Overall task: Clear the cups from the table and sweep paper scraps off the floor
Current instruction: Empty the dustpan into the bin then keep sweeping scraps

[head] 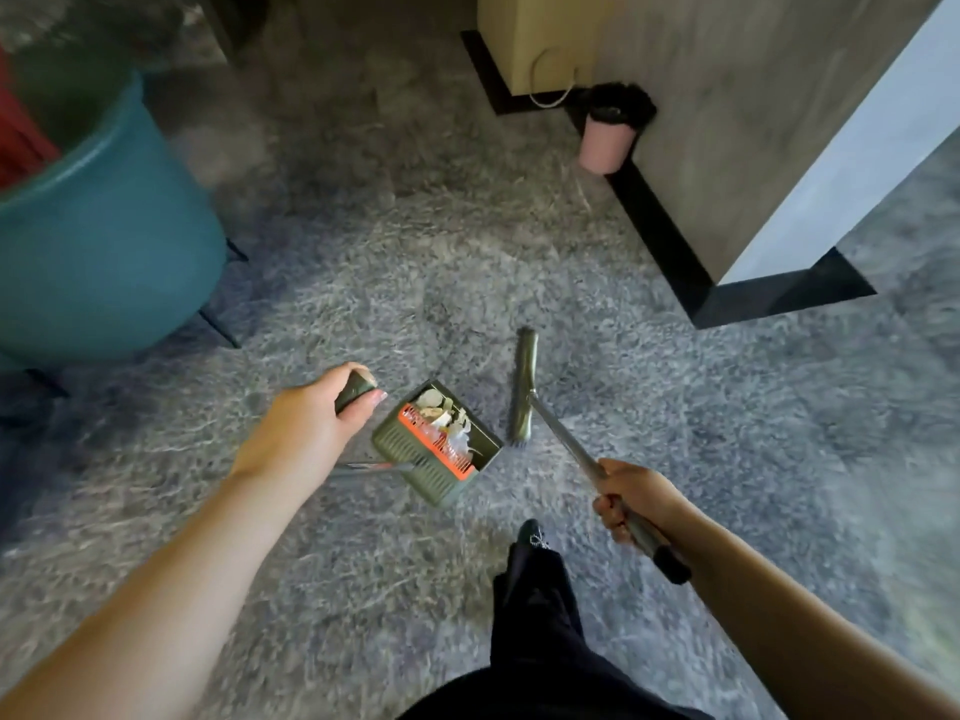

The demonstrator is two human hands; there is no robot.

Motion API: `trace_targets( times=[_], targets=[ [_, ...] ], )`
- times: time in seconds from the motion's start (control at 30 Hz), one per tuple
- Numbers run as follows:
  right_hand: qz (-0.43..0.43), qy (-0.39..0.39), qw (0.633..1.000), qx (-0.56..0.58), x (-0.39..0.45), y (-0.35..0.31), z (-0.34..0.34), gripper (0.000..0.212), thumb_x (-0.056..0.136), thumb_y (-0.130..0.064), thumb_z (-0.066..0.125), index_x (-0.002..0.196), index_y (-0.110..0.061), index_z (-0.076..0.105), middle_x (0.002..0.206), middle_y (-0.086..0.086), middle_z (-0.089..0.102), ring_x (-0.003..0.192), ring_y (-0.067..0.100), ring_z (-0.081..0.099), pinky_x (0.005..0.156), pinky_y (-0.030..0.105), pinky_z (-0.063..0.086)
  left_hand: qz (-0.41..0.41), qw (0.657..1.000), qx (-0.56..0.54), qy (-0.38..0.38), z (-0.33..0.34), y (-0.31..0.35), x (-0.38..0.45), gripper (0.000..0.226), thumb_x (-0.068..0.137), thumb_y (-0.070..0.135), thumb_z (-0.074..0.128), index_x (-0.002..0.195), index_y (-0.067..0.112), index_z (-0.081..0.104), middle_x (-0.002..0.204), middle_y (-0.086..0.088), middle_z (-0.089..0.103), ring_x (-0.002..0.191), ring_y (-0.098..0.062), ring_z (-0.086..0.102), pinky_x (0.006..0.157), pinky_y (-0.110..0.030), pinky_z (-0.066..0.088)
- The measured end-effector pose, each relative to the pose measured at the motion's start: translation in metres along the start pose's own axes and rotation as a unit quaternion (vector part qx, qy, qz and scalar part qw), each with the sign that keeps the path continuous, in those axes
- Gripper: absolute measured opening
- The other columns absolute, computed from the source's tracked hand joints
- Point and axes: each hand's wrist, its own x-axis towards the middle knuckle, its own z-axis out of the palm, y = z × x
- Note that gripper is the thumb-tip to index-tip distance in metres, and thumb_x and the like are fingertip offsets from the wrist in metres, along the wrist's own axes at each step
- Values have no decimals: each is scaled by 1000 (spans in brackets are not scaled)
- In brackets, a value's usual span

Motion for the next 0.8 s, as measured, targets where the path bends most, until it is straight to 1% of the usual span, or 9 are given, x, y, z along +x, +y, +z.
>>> trace_targets(
  times=[0.13,0.27,0.37,0.43,0.5,0.57,0.67,0.8],
  targets=[
    [0,7,1000,-2,49,-78,-25,13,99,0,29,100,-8,39,58,7,35,33,11,32,33,17,28,8,1000,6,3,4,34,96,30,87,61,52,111,43,54,80,-4,65,76,-29,61,72,-38,53],
    [-11,6,1000,-13,93,-161,-47,11,100,-3,32,104,-8,42,59,7,36,33,11,34,33,17,30,24,1000,6,11,0,68,188,32,88,60,52,114,42,55,79,-6,66,76,-30,62,73,-40,54],
    [-16,13,1000,-2,126,-218,-60,11,100,-5,36,101,-14,42,60,6,37,34,10,34,33,18,30,24,999,-6,23,-6,88,253,30,89,59,53,113,42,56,73,-2,62,70,-27,60,64,-35,50],
    [-16,25,999,13,152,-256,-66,19,98,-3,38,95,-21,42,59,6,40,34,11,35,33,19,30,34,999,-10,27,-9,100,299,28,89,58,54,112,42,57,69,3,60,65,-23,59,59,-33,47],
    [-14,33,999,20,184,-295,-71,18,97,-1,38,89,-16,44,57,6,41,34,11,36,33,19,31,44,999,-17,28,-9,109,352,27,89,56,55,112,41,57,68,5,59,63,-21,59,56,-32,46],
    [-10,37,999,19,209,-328,-76,15,97,-2,38,87,-11,45,57,6,42,34,11,37,33,19,31,53,998,-2,15,-7,119,398,27,90,57,53,111,41,57,69,3,59,64,-22,60,56,-33,48],
    [-22,53,998,29,252,-384,-84,14,96,-2,38,88,-10,45,57,7,43,35,12,36,35,20,32,63,998,13,-7,-4,138,483,30,89,62,49,112,44,54,76,-3,61,70,-27,61,60,-36,51],
    [-26,62,995,69,292,-444,-96,16,96,-2,36,88,-11,47,55,6,42,35,12,36,34,19,32,100,994,29,-23,-4,167,579,31,89,64,49,113,44,51,73,-3,61,67,-27,61,56,-35,49]
  ],
)
